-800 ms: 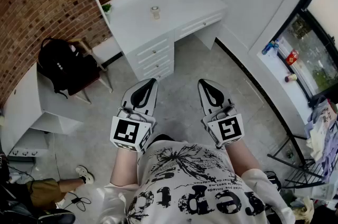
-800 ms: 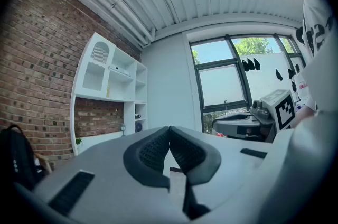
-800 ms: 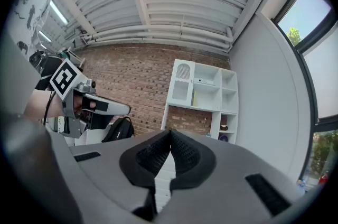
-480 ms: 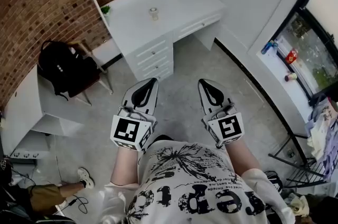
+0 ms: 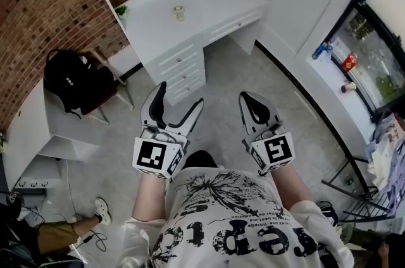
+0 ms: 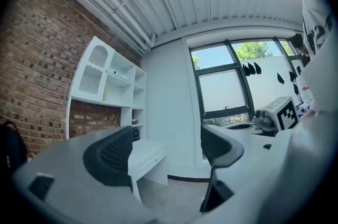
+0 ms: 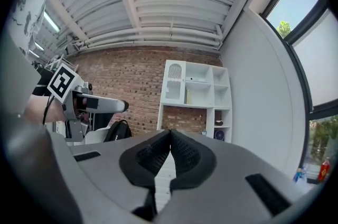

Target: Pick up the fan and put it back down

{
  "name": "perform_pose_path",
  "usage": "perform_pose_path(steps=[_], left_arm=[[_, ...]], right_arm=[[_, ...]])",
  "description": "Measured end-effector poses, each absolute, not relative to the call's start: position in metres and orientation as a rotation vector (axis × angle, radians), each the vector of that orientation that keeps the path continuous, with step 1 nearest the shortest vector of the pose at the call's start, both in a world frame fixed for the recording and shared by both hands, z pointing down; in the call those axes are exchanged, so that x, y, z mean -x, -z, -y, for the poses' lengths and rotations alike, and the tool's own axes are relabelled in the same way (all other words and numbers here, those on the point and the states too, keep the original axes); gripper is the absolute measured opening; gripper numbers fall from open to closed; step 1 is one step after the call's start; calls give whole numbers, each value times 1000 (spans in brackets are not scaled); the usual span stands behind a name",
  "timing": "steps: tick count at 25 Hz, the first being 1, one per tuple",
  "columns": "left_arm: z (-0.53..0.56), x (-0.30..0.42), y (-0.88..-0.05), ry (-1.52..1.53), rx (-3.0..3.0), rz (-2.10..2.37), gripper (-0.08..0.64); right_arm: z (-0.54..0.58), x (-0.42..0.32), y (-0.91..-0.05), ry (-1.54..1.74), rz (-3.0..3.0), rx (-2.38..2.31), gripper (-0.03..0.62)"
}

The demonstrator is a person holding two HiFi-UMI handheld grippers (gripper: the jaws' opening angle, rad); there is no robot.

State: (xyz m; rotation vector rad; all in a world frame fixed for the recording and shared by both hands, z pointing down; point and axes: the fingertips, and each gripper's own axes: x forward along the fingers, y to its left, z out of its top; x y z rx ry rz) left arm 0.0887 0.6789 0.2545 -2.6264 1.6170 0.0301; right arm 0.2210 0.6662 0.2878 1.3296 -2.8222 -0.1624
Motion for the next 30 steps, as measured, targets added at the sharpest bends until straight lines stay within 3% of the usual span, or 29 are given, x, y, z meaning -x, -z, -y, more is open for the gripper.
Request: perform_pose_path(steps=[12, 30], left_arm=[[-598, -94, -286, 143, 2659, -1583, 386], [-260, 18, -290, 71, 2703, -1634, 385]], right_arm=[[-584, -223, -314, 97, 2792, -1341, 15], [-252, -121, -311, 81, 2714, -1337, 15]])
